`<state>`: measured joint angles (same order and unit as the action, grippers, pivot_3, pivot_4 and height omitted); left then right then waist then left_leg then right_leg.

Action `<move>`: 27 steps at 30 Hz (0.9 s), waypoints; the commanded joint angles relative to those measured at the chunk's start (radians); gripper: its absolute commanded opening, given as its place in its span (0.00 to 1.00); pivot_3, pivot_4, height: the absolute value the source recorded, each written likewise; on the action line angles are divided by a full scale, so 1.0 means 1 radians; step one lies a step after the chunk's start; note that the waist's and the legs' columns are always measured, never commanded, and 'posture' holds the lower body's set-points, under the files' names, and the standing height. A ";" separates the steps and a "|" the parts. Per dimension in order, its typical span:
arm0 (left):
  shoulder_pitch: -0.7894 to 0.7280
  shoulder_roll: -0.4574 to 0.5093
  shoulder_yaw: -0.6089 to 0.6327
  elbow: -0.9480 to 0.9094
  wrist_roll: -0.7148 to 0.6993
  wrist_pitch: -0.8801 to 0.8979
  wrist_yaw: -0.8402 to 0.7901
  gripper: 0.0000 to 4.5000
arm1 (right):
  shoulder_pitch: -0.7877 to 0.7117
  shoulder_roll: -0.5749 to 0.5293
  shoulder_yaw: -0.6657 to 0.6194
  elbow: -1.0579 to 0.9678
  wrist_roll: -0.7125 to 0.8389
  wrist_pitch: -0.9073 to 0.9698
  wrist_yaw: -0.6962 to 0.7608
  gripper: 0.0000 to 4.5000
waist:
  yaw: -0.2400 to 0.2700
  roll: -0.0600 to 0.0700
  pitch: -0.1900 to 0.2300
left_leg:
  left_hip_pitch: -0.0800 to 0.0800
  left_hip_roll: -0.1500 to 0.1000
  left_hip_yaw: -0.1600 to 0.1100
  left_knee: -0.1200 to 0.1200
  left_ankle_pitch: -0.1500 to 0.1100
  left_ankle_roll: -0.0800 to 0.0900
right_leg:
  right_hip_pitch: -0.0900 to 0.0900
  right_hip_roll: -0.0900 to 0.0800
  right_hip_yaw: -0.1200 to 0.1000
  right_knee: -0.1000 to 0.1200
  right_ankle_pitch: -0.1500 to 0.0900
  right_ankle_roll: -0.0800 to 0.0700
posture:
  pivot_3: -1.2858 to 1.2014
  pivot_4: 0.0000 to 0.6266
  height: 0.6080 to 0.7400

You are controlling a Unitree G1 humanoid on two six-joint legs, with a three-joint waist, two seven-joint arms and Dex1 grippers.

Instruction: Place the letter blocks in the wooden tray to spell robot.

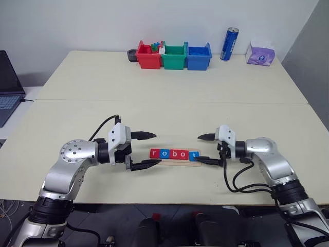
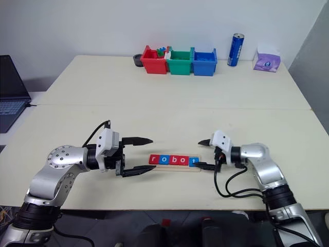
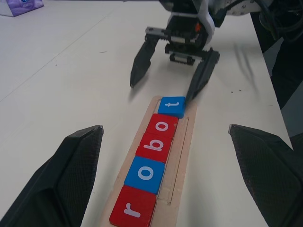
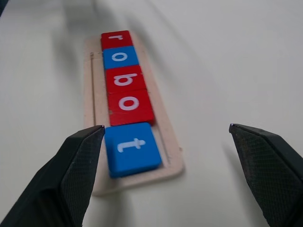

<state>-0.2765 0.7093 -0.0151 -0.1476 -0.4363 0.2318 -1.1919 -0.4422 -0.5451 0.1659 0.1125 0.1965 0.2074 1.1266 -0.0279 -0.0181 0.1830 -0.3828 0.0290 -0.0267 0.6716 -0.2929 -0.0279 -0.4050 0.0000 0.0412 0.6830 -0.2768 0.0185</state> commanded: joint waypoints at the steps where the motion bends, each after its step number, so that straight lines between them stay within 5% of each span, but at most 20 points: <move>1: -0.022 -0.002 0.002 -0.001 0.000 -0.017 -0.007 1.00 | 0.027 -0.018 -0.036 -0.081 0.069 0.045 0.022 0.88 | 0.000 0.000 0.000 | 0.000 0.000 0.000 0.000 0.000 0.000 | 0.000 0.000 0.000 0.000 0.000 0.000 | 0.52 0.24 1.00; 12: -0.035 -0.007 -0.003 0.017 0.009 -0.027 -0.012 1.00 | 0.145 -0.037 0.014 -0.220 0.069 0.063 0.023 0.01 | 0.000 0.000 0.000 | 0.000 0.000 0.000 0.000 0.000 0.000 | 0.000 0.000 0.000 0.000 0.000 0.000 | 0.52 0.24 1.00; 27: -0.035 -0.010 -0.003 0.023 0.016 -0.037 -0.010 1.00 | 0.121 -0.012 0.082 -0.156 -0.024 -0.028 -0.026 0.01 | 0.000 0.000 0.000 | 0.000 0.000 0.000 0.000 0.000 0.000 | 0.000 0.001 0.000 0.000 0.000 0.000 | 0.52 0.24 1.00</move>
<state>-0.3007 0.7013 -0.0193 -0.1085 -0.4198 0.2106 -1.2020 -0.3030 -0.5641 0.2517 -0.0318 0.1763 0.2038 1.1067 -0.0282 -0.0180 0.1830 -0.3827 0.0289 -0.0266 0.6719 -0.2929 -0.0279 -0.4050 0.0006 0.0413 0.6831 -0.2768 0.0185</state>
